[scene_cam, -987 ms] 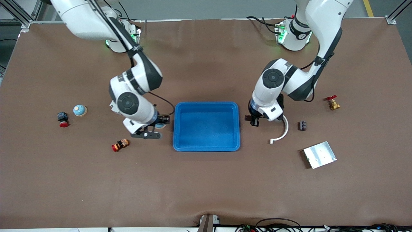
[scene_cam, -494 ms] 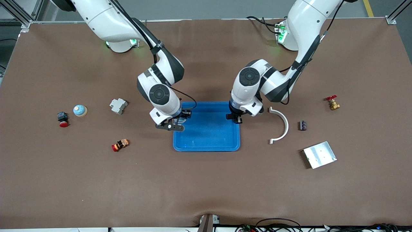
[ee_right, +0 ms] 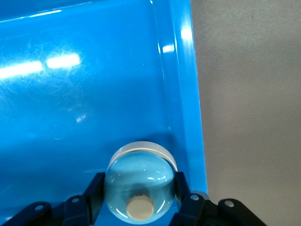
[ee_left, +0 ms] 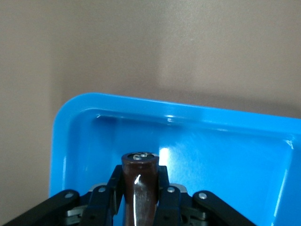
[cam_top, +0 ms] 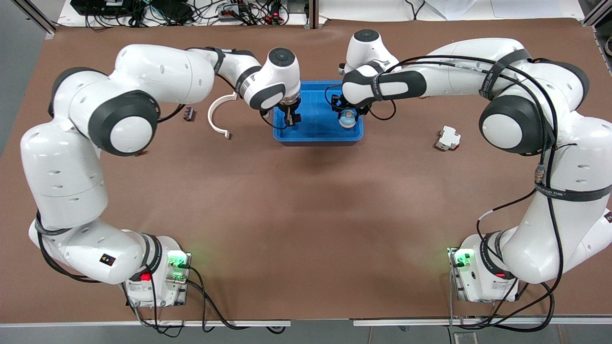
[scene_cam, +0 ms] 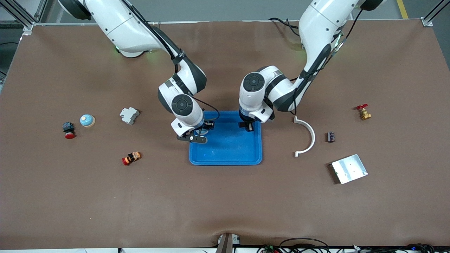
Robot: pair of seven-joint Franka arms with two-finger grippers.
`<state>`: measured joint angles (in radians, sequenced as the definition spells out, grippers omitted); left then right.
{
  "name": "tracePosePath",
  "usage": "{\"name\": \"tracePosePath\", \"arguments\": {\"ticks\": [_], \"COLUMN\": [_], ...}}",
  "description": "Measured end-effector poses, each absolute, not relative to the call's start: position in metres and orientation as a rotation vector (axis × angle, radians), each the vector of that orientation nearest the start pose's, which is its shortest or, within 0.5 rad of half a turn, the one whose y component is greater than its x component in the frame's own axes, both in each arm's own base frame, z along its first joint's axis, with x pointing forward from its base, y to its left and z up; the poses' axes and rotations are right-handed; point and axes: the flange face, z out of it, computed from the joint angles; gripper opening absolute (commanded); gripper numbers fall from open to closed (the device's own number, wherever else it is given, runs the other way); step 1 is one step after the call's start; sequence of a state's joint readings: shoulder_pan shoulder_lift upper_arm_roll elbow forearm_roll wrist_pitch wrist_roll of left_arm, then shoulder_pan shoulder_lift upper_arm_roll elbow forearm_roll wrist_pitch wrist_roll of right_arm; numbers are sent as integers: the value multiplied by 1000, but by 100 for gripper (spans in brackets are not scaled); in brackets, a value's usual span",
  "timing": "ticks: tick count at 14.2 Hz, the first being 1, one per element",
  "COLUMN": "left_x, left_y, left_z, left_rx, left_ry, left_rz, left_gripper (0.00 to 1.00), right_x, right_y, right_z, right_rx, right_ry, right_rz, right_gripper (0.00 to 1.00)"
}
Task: Place electrolytic capacitor and blue bell in tray
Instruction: 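Carry the brown capacitor and blue bell into the blue tray, then open the left gripper on the capacitor while the right gripper withdraws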
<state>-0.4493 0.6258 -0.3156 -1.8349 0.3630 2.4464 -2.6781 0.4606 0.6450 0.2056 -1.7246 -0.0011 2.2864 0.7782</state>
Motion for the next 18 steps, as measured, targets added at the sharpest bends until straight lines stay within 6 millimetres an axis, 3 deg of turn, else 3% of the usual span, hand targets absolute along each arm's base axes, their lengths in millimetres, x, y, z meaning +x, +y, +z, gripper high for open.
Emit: {"name": "tracePosePath", "arguments": {"ticks": [1,3,8,10,11,13,16,18], "left_x": [476,476,475,472,471,469,470,473], "left_y": [-440,-441,-444,-447,-449,-450,-450,-450], "left_z": [196,185,180,179,179,179,178,181], "left_rx": [2062,2075,2097,2105,2113,2135,2136,2127], "left_ry": [2324,2326,2309,2302,2293,2268,2266,2265], "left_rz": [84,93,110,112,117,139,143,145], "left_gripper": [0,0,0,0,99,100,100,100], "right_x": [528,527,534,548,557,578,608,615], "right_y": [400,400,399,386,371,330,247,192], "right_z": [210,205,209,219,229,253,296,314], "right_rx": [-3081,-3083,-3074,-3071,-3080,-3092,-3089,-3102], "right_ry": [230,255,298,337,371,424,390,339], "right_rz": [212,224,207,193,210,235,210,205], "right_gripper": [91,100,100,100,100,100,100,100]}}
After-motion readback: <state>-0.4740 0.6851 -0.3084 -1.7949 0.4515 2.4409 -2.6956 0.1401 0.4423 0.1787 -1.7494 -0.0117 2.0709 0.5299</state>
